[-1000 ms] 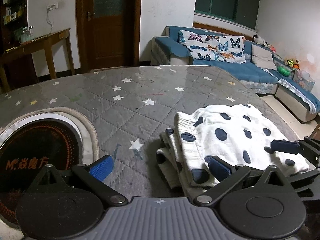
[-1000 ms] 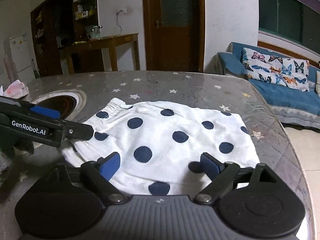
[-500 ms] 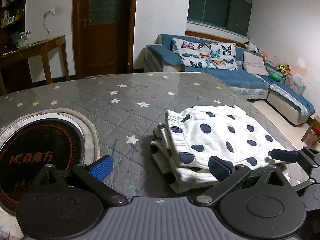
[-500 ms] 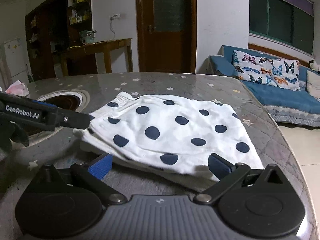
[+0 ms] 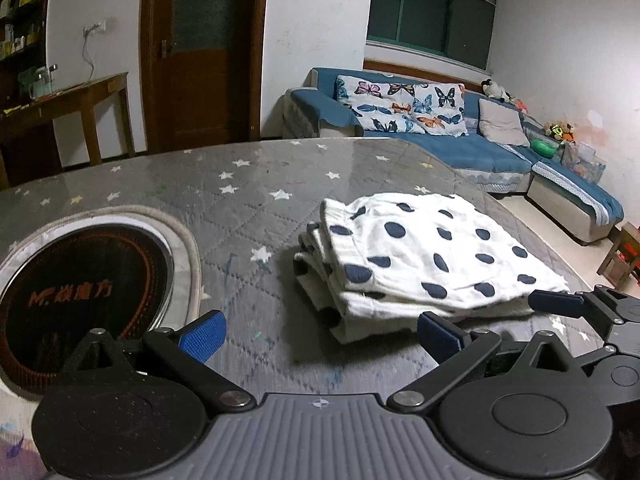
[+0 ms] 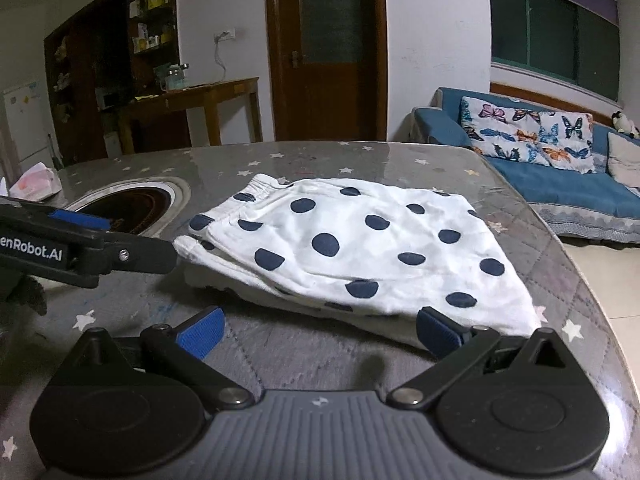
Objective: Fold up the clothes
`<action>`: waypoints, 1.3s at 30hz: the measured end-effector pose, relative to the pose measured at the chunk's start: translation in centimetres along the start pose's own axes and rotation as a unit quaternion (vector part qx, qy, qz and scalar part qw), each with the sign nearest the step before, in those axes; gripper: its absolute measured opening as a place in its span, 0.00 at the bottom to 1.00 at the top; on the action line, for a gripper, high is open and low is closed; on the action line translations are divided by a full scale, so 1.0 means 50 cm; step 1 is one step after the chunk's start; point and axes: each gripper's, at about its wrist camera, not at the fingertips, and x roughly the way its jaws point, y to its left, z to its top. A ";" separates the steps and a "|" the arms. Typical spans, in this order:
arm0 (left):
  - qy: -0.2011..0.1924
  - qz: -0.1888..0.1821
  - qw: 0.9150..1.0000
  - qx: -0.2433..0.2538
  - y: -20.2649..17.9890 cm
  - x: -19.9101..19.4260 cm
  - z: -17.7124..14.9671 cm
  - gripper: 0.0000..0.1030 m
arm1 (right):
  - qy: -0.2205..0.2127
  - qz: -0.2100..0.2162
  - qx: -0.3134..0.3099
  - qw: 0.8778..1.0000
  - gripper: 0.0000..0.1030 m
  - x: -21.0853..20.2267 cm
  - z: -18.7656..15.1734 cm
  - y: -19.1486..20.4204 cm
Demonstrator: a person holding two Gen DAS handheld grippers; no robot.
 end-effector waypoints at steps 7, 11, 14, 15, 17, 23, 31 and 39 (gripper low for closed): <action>-0.007 0.000 1.000 -0.002 -0.002 -0.024 -0.020 1.00 | 0.007 -0.008 0.012 1.000 1.00 -0.010 -0.013 0.003; -0.014 0.001 1.000 0.003 -0.006 -0.037 -0.029 1.00 | 0.008 -0.013 0.017 1.000 1.00 -0.015 -0.021 0.004; -0.018 0.003 1.000 0.007 -0.008 -0.043 -0.033 1.00 | 0.008 -0.018 0.021 1.000 1.00 -0.018 -0.026 0.008; -0.019 0.003 1.000 0.008 -0.008 -0.045 -0.034 1.00 | 0.008 -0.021 0.021 1.000 1.00 -0.019 -0.027 0.010; -0.021 0.004 1.000 0.009 -0.009 -0.049 -0.036 1.00 | 0.010 -0.026 0.022 0.999 1.00 -0.021 -0.030 0.016; -0.026 0.001 1.000 0.009 -0.004 -0.063 -0.044 1.00 | 0.005 -0.031 0.037 0.999 1.00 -0.030 -0.038 0.021; -0.026 0.001 0.999 0.019 -0.007 -0.076 -0.063 1.00 | -0.001 -0.032 0.050 0.998 1.00 -0.044 -0.050 0.031; -0.027 0.005 0.999 0.026 -0.005 -0.088 -0.079 1.00 | -0.002 -0.035 0.054 0.998 1.00 -0.052 -0.063 0.039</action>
